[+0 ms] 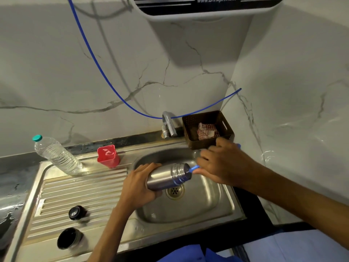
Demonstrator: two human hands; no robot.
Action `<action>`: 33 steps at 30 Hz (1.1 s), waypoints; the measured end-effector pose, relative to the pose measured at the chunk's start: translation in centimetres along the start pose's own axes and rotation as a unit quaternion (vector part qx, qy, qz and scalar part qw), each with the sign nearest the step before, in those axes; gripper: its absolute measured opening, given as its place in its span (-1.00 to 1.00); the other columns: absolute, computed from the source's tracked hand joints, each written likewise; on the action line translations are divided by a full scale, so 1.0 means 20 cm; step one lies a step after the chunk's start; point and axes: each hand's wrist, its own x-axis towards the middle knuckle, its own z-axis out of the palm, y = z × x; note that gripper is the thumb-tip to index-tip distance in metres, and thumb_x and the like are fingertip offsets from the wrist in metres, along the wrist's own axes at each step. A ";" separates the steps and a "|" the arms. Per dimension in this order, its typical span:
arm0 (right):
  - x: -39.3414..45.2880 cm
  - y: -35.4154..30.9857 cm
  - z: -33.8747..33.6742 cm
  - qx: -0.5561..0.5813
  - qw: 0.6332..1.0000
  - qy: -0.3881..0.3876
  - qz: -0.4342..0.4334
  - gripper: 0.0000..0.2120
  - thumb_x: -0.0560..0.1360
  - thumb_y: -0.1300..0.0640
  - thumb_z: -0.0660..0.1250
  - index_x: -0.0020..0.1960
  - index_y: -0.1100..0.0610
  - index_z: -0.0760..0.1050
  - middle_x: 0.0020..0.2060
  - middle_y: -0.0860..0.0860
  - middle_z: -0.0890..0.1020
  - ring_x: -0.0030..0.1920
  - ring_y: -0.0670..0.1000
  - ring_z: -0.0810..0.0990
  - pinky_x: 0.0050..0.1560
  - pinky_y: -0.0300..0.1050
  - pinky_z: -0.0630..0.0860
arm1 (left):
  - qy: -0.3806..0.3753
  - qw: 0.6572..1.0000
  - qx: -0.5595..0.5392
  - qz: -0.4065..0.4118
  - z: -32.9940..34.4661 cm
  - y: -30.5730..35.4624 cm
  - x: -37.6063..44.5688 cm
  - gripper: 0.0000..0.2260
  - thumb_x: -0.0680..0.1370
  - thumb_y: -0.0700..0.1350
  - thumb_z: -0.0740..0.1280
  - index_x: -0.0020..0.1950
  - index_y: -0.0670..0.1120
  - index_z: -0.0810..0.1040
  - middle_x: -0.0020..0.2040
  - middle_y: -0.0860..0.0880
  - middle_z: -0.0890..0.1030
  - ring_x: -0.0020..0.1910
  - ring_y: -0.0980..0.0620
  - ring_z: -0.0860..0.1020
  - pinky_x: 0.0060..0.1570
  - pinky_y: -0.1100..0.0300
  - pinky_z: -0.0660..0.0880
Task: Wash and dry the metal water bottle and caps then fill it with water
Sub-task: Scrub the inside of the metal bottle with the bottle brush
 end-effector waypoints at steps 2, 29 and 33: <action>0.01 0.03 -0.04 -0.033 0.999 0.030 0.003 -0.69 0.49 -0.18 0.46 -0.13 0.07 0.58 -0.35 0.01 0.54 -0.39 0.00 0.47 -0.22 -0.10 0.23 | -0.001 0.999 -0.031 -0.025 -0.01 0.00 -0.02 -0.29 0.17 0.18 0.54 0.30 0.27 0.45 0.05 0.23 0.58 -0.08 0.21 0.53 -0.17 0.35 0.45; 0.00 -0.10 0.16 0.001 0.999 -0.032 0.002 -0.78 0.48 0.01 0.49 -0.02 0.09 0.51 -0.24 0.04 0.55 -0.32 0.02 0.49 -0.27 -0.06 0.26 | -0.022 0.997 0.025 -0.066 0.02 0.01 -0.09 -0.29 0.13 0.21 0.50 0.28 0.27 0.47 0.01 0.22 0.59 -0.16 0.17 0.50 -0.21 0.23 0.48; -0.01 -0.10 0.18 0.020 0.999 -0.031 -0.004 -0.80 0.58 -0.03 0.36 0.06 0.09 0.53 -0.19 0.05 0.58 -0.28 0.03 0.52 -0.24 -0.03 0.35 | -0.039 0.997 0.023 -0.057 0.01 0.01 -0.08 -0.30 0.14 0.22 0.50 0.29 0.25 0.50 0.02 0.22 0.61 -0.14 0.16 0.54 -0.19 0.23 0.52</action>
